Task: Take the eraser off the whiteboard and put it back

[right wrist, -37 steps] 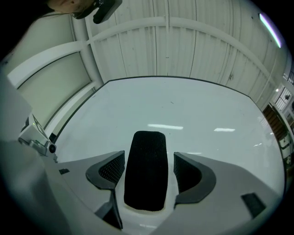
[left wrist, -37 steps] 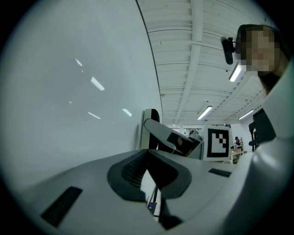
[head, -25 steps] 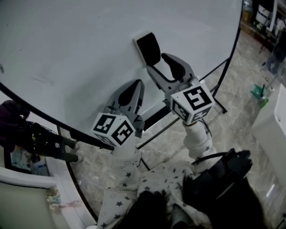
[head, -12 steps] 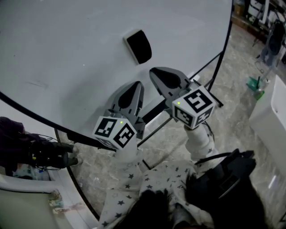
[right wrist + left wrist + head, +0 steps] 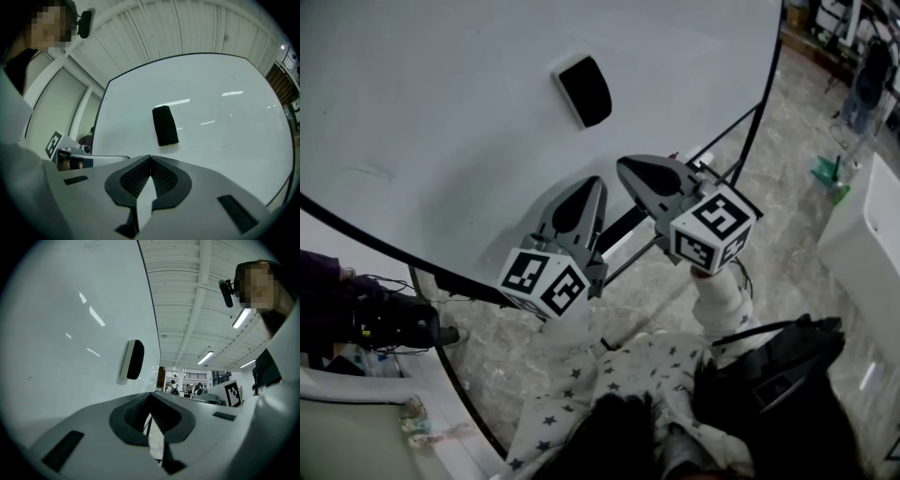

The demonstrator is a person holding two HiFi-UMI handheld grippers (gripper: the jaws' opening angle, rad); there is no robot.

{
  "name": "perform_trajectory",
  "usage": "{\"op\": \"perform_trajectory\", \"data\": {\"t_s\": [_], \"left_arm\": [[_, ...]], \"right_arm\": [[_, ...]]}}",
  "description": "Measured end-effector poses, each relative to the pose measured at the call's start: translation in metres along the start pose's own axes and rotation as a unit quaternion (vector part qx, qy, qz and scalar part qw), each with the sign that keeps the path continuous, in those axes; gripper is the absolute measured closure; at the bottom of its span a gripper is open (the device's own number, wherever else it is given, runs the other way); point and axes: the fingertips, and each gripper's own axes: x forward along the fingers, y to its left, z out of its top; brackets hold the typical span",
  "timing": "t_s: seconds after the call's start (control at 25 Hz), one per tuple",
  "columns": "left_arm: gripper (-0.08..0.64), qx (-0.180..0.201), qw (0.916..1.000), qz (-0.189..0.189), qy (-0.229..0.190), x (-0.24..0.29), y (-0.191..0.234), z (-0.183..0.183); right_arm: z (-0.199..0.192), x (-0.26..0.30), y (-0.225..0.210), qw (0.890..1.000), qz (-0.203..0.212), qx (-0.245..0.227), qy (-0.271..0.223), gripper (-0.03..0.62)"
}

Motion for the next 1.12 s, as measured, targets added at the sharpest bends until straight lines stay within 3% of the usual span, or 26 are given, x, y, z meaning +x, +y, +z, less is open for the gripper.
{"op": "perform_trajectory", "data": {"t_s": [1.12], "left_arm": [[0.56, 0.004, 0.9999, -0.001, 0.01, -0.008, -0.02, -0.009]], "right_arm": [[-0.003, -0.022, 0.017, 0.999, 0.025, -0.009, 0.021, 0.585]]}}
